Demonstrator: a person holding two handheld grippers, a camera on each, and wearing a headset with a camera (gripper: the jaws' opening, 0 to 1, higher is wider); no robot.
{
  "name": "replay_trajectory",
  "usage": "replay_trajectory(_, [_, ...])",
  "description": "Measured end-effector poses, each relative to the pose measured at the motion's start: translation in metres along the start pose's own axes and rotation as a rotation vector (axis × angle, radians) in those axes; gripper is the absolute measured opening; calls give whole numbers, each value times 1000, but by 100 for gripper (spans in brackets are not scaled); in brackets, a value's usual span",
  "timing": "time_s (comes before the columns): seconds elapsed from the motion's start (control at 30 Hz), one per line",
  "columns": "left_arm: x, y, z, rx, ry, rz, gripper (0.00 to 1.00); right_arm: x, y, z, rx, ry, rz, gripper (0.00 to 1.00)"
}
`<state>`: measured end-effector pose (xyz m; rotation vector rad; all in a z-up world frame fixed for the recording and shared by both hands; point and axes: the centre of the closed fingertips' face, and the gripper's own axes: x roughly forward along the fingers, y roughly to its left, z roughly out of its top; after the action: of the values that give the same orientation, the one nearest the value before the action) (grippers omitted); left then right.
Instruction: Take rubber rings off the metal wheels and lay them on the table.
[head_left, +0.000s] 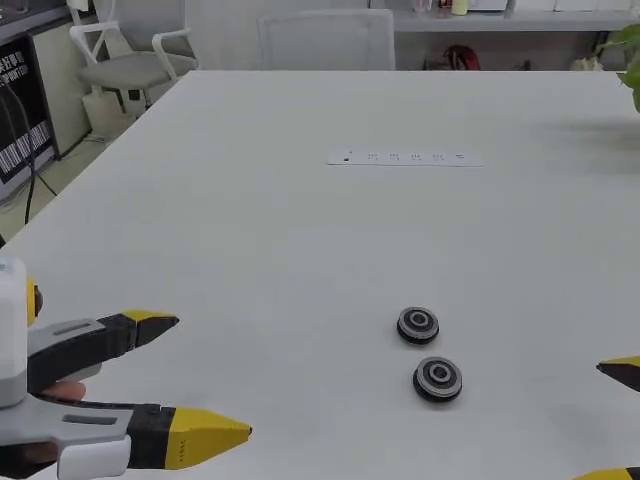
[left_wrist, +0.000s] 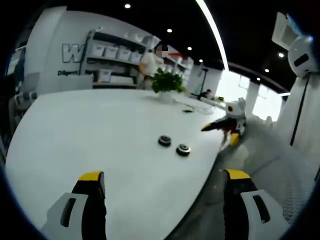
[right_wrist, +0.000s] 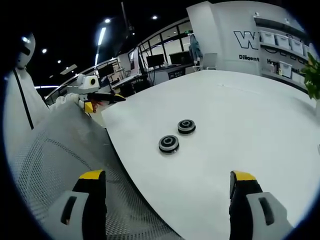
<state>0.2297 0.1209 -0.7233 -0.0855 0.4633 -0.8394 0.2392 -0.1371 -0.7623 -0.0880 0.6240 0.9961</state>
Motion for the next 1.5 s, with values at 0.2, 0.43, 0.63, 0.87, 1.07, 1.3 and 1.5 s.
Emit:
replay_trajectory(0.2, [0,0,-1,0,4,0,100,-1,0,-1,5,-5,-4,100])
replay_trajectory(0.43, [-1,0,0,-1,1,3,100,0,0,-1,7,-8,-4,100])
replay_trajectory(0.63, [-2,0,0,2,-1,5,100,1,-1,-1,9,-9,-9,100])
replay_trajectory(0.87, [-3,1,-1,3,2,6,100,1,-3,0,13,-17,-18,100])
replay_trajectory(1.07, [-3,3,-2,-2,-5,11,100,1,-5,1,17,-21,-31,100])
replay_trajectory(1.3, [-3,4,-3,-10,-9,12,100,2,-8,3,17,-18,-38,100])
replay_trajectory(1.5, [-3,5,-5,-17,-4,10,100,2,-11,3,21,-20,-54,99])
